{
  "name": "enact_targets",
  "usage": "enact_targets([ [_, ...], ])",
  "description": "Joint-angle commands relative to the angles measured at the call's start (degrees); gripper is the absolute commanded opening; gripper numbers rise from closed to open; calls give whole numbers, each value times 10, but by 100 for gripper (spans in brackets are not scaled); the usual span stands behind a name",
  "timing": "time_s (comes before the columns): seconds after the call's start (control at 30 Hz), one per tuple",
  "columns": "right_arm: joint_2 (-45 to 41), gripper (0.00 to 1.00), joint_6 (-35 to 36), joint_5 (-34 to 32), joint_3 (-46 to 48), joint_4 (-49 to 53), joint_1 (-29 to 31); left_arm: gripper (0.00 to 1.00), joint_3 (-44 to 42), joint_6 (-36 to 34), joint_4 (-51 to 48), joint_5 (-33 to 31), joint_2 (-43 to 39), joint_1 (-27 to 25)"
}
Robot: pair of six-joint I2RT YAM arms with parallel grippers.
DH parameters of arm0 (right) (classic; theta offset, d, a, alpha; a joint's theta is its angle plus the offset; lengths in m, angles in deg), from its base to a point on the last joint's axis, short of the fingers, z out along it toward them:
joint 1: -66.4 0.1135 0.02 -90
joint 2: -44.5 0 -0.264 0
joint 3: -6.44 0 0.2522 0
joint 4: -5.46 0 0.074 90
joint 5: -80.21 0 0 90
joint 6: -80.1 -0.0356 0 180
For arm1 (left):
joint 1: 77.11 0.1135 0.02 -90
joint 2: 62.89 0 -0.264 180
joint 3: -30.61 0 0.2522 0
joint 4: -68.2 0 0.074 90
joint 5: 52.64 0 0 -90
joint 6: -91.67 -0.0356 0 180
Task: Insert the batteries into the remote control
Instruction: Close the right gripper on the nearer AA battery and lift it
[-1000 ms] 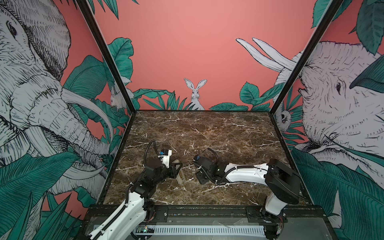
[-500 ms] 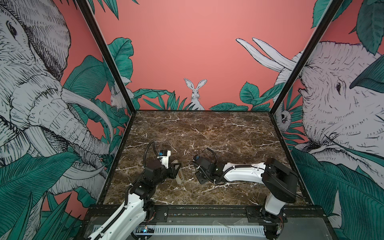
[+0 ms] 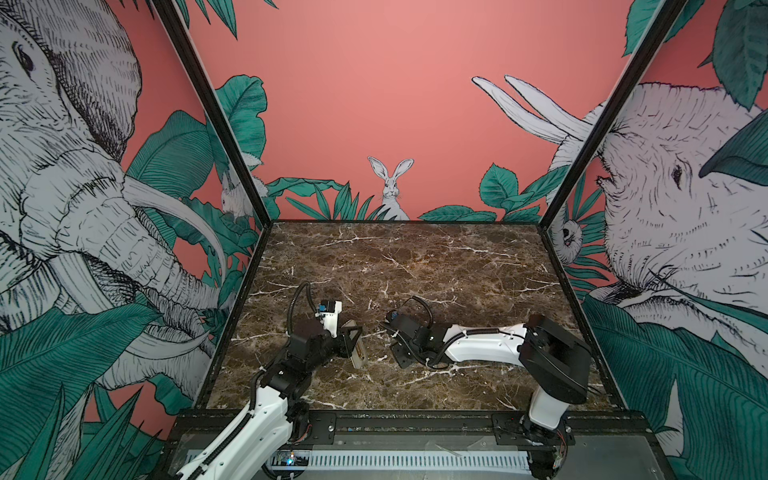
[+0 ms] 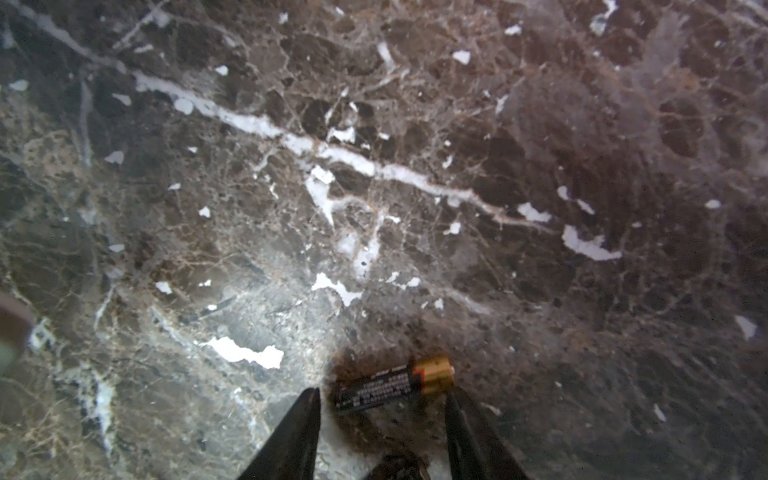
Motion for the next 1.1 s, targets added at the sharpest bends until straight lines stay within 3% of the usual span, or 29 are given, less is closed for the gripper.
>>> enact_targets([
  [0.0, 12, 49, -4, 7, -18, 2, -4, 0, -1, -13, 5, -4, 2, 3],
  [0.67, 51, 47, 18, 3, -63, 40, -8, 0, -1, -33, -29, -16, -28, 2],
  [0.9, 65, 27, 33, -1, -79, 72, -9, 0, 3, -48, -60, -25, -53, 2],
  [1.07, 69, 19, 38, 7, -82, 71, -9, 0, 0, -46, -68, -23, -63, 3],
])
